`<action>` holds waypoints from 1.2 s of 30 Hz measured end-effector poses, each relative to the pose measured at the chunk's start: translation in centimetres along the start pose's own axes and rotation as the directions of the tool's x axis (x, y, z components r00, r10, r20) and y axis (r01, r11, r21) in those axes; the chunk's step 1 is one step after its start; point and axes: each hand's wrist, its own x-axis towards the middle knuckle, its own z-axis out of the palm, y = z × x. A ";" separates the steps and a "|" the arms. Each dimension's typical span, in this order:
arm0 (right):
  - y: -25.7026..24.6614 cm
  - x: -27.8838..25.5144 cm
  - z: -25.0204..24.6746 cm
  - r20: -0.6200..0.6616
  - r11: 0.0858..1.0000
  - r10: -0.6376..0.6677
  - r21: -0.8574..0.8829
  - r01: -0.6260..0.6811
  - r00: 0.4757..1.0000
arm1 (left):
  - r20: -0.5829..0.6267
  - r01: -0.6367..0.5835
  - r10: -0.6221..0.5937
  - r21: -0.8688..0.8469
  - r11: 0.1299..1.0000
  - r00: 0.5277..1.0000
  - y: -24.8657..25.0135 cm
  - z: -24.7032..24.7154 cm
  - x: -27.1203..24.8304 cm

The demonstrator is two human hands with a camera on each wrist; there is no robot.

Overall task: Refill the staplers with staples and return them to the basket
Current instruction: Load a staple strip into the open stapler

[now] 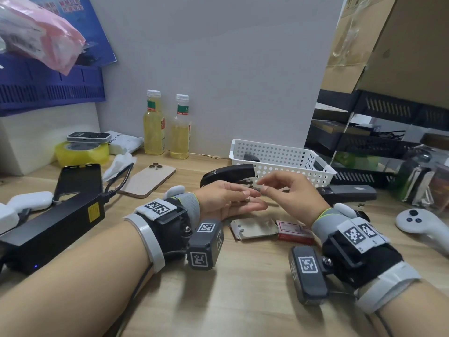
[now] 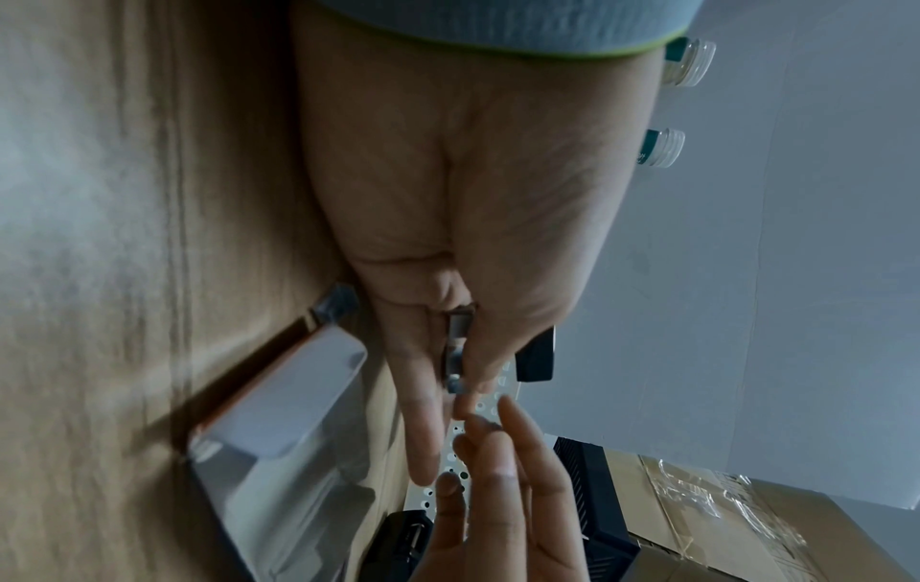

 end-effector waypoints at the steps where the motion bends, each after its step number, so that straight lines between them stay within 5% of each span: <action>1: -0.2 -0.1 0.2 0.056 1.000 -0.006 -0.014 0.007 0.998 | -0.011 -0.001 0.001 0.016 1.000 1.000 -0.1 0.0 0.1; 4: -0.6 -0.3 0.9 0.125 0.999 0.005 -0.047 0.001 0.992 | -0.056 -0.004 0.007 0.045 0.999 0.998 -0.2 -0.3 0.3; 15: -0.7 -0.3 1.5 0.087 0.999 0.042 -0.002 -0.042 0.995 | 0.008 0.008 -0.009 0.044 0.999 1.000 -0.1 0.1 0.1; 36: -1.0 -0.4 1.3 0.033 0.990 0.083 -0.118 -0.079 0.996 | -0.071 -0.003 0.008 0.079 0.997 0.997 -0.2 -0.2 0.5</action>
